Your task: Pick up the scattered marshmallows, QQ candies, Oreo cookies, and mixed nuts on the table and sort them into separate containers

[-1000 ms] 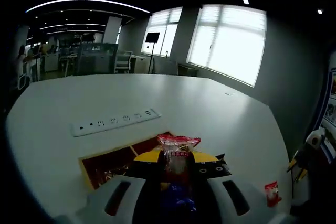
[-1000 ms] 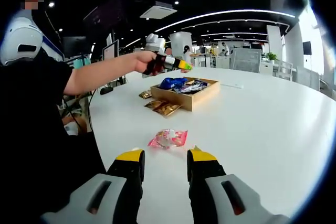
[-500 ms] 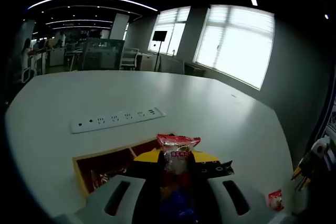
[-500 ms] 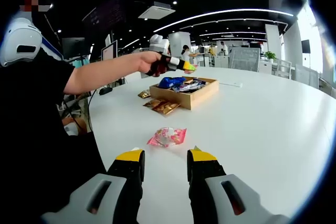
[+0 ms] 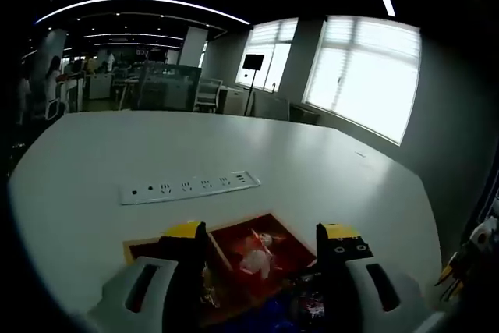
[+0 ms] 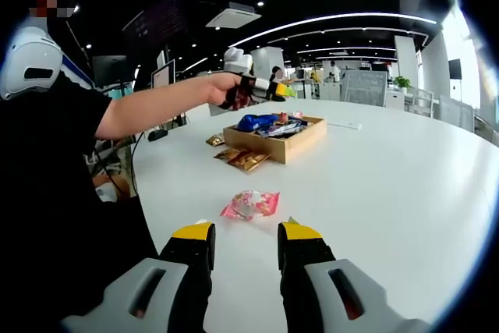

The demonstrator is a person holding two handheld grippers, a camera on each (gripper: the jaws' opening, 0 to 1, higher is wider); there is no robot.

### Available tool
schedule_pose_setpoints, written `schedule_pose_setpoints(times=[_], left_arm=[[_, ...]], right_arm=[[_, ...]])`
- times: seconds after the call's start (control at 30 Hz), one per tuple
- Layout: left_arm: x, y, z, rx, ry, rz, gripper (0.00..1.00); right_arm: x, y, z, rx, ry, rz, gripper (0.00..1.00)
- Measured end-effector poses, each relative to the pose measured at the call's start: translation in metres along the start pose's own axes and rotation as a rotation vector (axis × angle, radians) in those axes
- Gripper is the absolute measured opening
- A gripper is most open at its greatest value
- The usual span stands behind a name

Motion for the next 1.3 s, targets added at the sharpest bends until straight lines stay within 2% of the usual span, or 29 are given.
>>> schedule_pose_setpoints(times=[0.33,0.67,0.8,1.1,1.3], left_arm=[[-0.021,0.004,0.001,0.002,-0.015,0.024,0.63],[-0.041,-0.011,0.0,0.005,-0.037,0.003,0.63],[-0.047,-0.013,-0.002,0.006,-0.033,0.0,0.63],[-0.062,-0.007,0.0,0.017,-0.033,0.016,0.62],[-0.08,-0.002,0.001,0.032,-0.041,0.031,0.62]], right_arm=[[0.006,0.007,-0.009,-0.021,0.02,0.0,0.29],[0.013,0.014,-0.018,-0.05,0.054,-0.003,0.29],[0.015,0.017,-0.019,-0.057,0.061,-0.008,0.3],[0.018,0.027,-0.024,-0.081,0.079,-0.016,0.32],[0.026,0.035,-0.029,-0.101,0.098,-0.026,0.34]])
Point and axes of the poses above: the point that each gripper's makers call its tool centre point, and the gripper's own axes: x roughly forward along the fingers, z roughly to its right, y roughly out of its top, the point moved 3 cm from there along -x, roughly backward along the fingers, and after that the axes turned 4 degrees about x, right-handed, at the moved point
